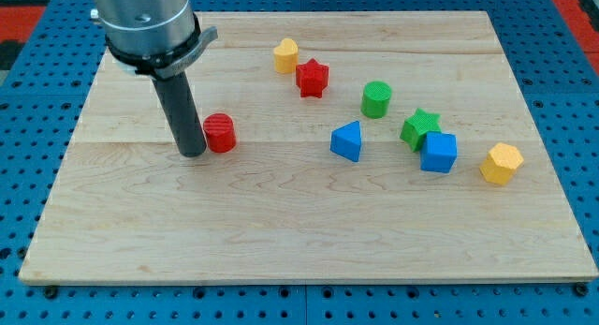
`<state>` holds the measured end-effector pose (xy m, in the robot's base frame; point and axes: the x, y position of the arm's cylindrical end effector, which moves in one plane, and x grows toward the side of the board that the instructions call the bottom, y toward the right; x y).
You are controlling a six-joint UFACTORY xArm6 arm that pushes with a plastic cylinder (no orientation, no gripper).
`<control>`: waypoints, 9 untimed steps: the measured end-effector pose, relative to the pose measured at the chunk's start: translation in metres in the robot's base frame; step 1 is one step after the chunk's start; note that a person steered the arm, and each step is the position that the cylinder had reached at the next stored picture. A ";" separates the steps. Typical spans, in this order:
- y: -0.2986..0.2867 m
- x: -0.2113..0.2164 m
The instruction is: Slide the red circle into the yellow heart
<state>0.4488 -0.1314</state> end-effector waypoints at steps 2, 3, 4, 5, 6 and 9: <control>0.060 -0.075; 0.043 -0.039; 0.046 -0.002; 0.085 -0.028; 0.088 -0.085; 0.074 -0.105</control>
<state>0.3442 -0.0577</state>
